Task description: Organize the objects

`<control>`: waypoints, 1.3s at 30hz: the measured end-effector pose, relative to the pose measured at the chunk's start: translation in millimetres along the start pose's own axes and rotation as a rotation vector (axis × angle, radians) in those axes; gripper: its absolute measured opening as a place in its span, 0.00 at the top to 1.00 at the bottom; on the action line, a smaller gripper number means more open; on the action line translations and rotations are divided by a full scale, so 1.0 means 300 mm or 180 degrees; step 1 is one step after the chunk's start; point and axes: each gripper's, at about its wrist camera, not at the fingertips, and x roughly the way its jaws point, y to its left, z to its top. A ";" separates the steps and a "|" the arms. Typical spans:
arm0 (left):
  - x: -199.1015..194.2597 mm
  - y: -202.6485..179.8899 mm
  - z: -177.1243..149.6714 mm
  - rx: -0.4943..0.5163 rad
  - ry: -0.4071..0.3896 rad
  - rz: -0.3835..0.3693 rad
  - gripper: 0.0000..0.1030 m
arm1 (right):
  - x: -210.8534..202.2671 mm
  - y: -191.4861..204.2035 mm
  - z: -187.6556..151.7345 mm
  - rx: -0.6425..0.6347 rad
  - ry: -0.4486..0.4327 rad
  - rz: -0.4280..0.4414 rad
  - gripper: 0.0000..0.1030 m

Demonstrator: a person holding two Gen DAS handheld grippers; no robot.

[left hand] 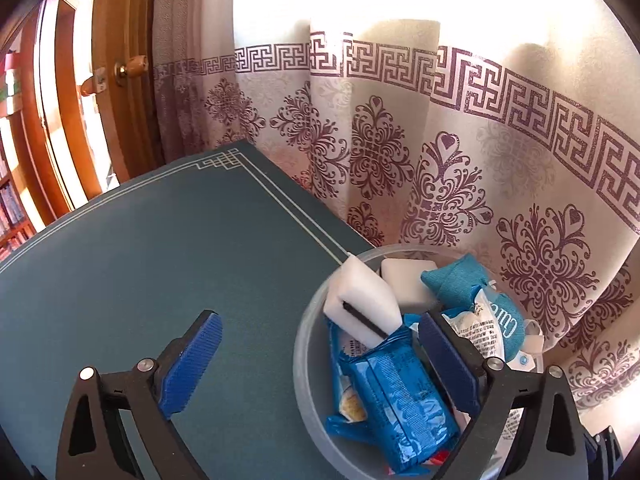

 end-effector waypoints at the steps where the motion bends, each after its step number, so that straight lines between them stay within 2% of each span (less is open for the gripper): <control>1: -0.014 0.000 -0.011 0.0013 -0.0019 0.0093 0.00 | -0.005 -0.005 -0.006 0.0002 0.0014 -0.0010 0.28; 3: -0.043 0.000 -0.039 0.0024 -0.0051 0.0239 0.00 | -0.016 -0.014 -0.017 0.0007 0.0038 -0.0036 0.23; 12: -0.134 0.016 -0.137 -0.0099 -0.0079 0.0374 0.00 | -0.036 -0.024 -0.059 -0.0008 0.0257 -0.0108 0.12; 15: -0.156 0.023 -0.152 -0.0125 -0.0081 0.0407 0.00 | -0.049 -0.007 -0.062 -0.0078 0.0263 -0.0127 0.10; 23: -0.225 0.049 -0.189 -0.0174 -0.0292 0.0591 0.00 | -0.094 0.052 -0.058 -0.0243 0.0264 -0.0195 0.06; 29: -0.278 0.030 -0.201 -0.0060 -0.0438 0.0507 0.00 | -0.111 0.074 -0.045 -0.0357 0.0355 -0.0320 0.04; 39: -0.310 0.016 -0.203 0.0000 -0.0432 0.0410 0.00 | -0.050 0.110 0.029 -0.0507 0.0561 -0.0555 0.03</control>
